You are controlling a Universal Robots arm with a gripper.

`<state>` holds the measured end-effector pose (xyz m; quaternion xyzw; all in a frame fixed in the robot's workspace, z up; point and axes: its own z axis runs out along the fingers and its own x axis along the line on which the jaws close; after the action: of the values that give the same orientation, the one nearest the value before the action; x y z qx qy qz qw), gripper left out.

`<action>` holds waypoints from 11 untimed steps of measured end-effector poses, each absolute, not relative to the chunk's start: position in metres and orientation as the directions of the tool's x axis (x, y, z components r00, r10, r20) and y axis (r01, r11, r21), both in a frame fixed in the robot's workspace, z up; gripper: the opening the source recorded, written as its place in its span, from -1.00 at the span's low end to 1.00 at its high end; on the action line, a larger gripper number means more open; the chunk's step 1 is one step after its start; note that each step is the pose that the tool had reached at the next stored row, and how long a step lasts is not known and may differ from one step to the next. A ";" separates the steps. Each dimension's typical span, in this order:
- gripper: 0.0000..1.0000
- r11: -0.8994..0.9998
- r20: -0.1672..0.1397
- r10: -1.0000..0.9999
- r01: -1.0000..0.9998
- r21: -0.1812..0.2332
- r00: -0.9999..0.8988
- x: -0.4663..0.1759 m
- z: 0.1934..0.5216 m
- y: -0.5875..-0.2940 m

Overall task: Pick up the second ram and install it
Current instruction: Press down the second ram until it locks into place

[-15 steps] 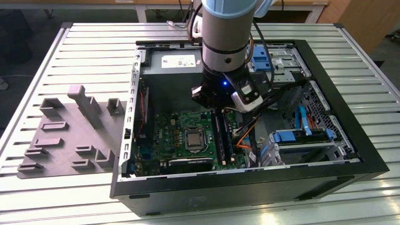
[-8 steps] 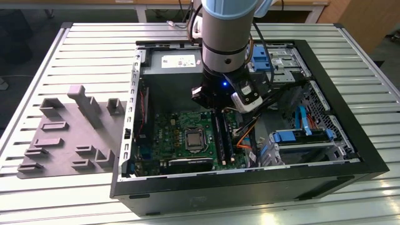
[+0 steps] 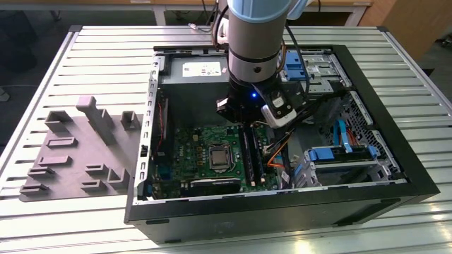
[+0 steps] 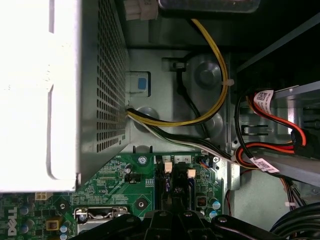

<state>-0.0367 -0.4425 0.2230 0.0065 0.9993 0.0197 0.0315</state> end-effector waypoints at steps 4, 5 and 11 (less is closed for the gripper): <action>-0.79 0.999 -0.063 0.014 0.012 0.039 -0.998 -0.037 0.222 -0.443; -0.79 0.999 -0.063 0.014 0.012 0.039 -0.998 -0.037 0.222 -0.443; -0.79 0.999 -0.063 0.014 0.012 0.040 -0.998 -0.037 0.221 -0.443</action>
<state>-0.0367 -0.4425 0.2208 0.0065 0.9993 0.0198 0.0316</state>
